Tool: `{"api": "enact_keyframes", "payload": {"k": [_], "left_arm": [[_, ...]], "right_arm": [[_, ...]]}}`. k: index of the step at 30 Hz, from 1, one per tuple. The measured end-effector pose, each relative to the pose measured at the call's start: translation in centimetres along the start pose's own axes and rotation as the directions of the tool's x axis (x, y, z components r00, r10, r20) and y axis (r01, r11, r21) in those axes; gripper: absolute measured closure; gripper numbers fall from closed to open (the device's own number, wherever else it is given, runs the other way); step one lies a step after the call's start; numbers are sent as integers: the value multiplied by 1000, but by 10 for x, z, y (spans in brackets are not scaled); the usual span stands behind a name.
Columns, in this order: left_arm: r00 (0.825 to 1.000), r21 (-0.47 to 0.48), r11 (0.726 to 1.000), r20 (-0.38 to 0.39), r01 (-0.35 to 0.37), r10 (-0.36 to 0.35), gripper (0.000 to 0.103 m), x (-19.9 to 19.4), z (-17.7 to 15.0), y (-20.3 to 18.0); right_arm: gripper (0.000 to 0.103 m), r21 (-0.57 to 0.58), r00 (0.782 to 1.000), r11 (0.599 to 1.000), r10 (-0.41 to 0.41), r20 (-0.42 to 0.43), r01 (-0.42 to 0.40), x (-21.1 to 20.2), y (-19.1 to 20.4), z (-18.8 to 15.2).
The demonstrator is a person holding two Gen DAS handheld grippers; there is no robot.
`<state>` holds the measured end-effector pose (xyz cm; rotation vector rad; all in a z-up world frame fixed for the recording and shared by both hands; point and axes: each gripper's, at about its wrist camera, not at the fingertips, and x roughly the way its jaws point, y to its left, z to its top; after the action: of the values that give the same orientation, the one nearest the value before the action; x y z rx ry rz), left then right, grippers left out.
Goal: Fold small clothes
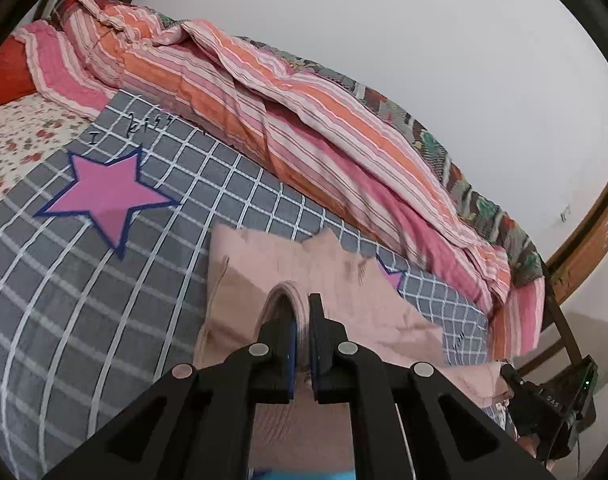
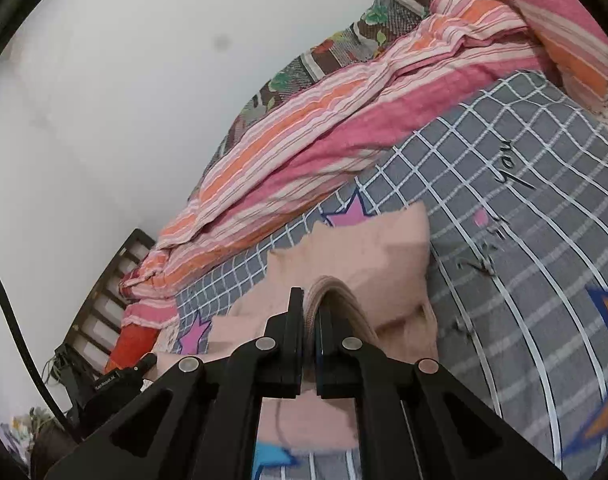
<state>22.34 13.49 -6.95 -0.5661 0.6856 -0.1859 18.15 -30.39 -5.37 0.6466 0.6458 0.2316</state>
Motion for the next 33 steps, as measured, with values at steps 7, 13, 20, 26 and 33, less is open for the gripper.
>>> {"api": "enact_keyframes", "payload": {"k": [7,13,20,26,33], "left_arm": [[999,-31,999,-18,-41,40,97,57,22,9],[997,-53,997,-55,-57,54,97,104,34,16],[999,-17,1000,-31,13,-13,38,115,30,23],[998,-11,1000,-59,-6,5,38,116,25,22],[995,98,992,-47,-84,89,38,103,4,12]], "right_arm": [[99,-15,999,1000,-22,-28,21,56,-11,29],[99,-48,997,997,-63,-47,61,101,-20,42],[65,-104,995,991,-91,-42,87,122,-33,42],[63,-195,987,970,-157,-31,148,111,-36,29],[63,-243,967,941,-252,-39,235,106,-43,25]]}}
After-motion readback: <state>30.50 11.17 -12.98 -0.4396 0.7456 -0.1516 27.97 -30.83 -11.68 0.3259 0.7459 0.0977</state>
